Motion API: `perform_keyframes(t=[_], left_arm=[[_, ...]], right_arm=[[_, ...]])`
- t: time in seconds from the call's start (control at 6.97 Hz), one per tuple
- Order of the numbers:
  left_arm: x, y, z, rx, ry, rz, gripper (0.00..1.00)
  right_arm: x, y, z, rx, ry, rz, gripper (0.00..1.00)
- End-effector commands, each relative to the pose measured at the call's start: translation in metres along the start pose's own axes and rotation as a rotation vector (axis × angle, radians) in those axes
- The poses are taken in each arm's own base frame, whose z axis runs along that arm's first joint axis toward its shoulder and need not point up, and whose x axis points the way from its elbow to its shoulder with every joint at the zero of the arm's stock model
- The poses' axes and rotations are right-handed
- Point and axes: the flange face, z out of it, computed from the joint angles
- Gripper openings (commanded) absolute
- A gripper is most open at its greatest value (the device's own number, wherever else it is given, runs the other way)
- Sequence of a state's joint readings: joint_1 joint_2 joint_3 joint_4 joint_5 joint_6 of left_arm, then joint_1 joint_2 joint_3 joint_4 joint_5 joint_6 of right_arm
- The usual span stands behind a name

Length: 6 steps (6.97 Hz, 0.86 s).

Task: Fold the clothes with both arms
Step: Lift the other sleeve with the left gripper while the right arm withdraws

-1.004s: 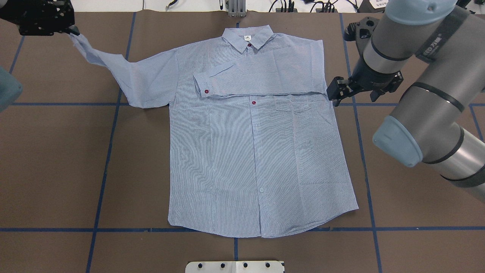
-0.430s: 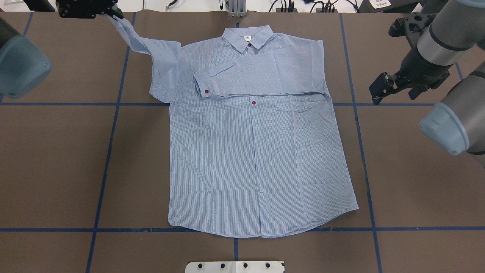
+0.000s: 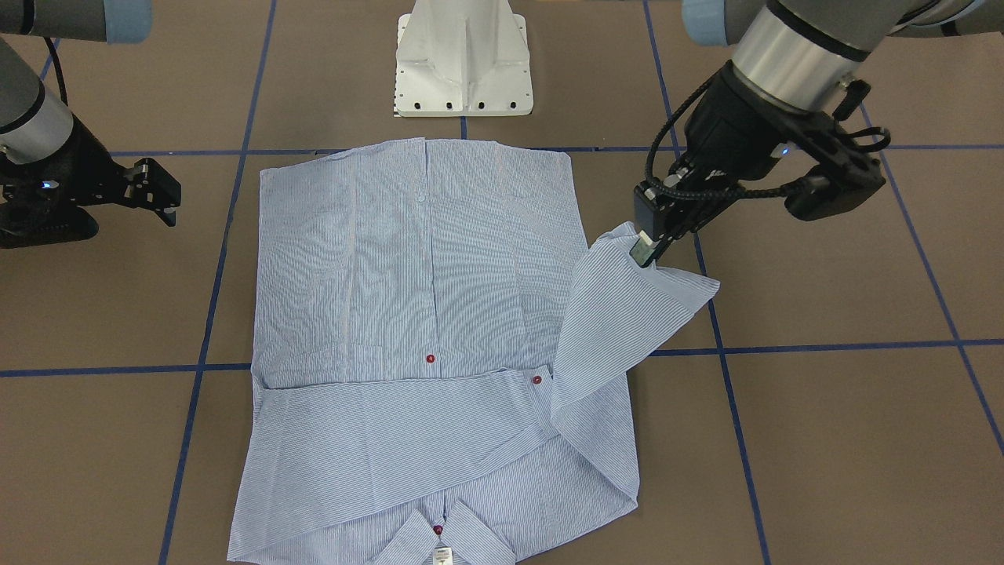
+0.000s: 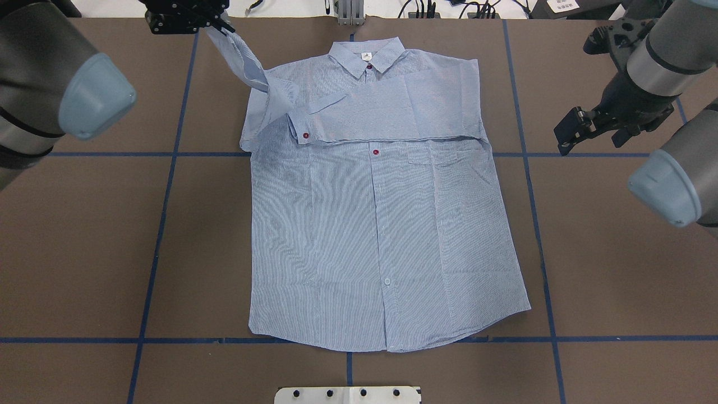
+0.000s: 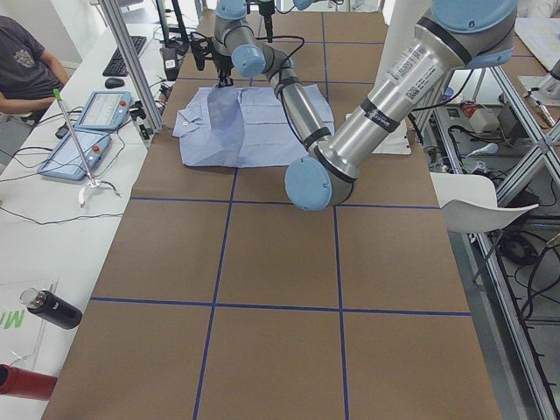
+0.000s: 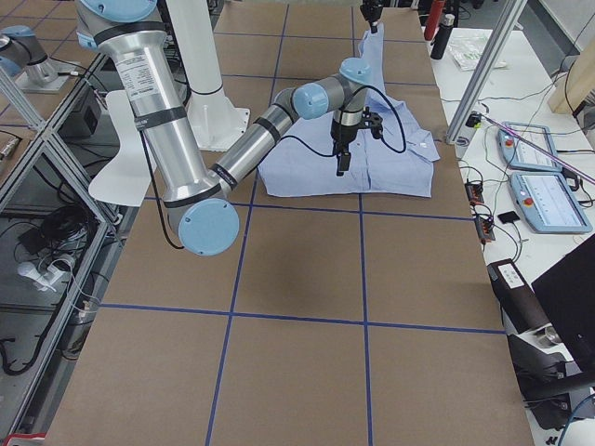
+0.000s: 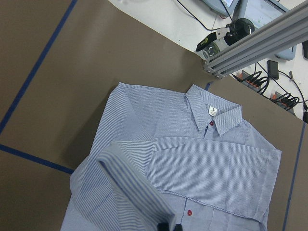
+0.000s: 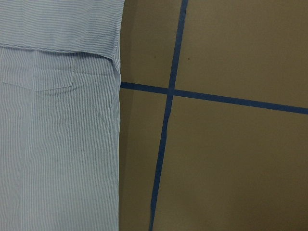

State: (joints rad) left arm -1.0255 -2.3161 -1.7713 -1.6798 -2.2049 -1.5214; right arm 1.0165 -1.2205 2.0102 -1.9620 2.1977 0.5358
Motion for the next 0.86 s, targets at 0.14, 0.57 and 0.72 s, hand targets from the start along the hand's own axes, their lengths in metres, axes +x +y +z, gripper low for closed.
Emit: perform_keyframes(t=[0.14, 0.57, 0.72], left_arm=[[0.0024, -0.0047, 0.0056, -0.005, 0.052, -0.223, 0.0], [-0.001, -0.004, 0.0016, -0.008, 0.141, -0.459, 0.0], [0.0024, -0.0046, 0.0043, 0.035, 0.206, -0.533, 0.0]], right_arm=[[-0.0001, -0.0009, -0.0014, 0.002, -0.001, 0.0, 1.0], [0.0, -0.0018, -0.0008, 0.002, 0.001, 0.001, 1.0], [-0.0006, -0.0021, -0.0013, 0.003, 0.0, 0.0, 1.0]])
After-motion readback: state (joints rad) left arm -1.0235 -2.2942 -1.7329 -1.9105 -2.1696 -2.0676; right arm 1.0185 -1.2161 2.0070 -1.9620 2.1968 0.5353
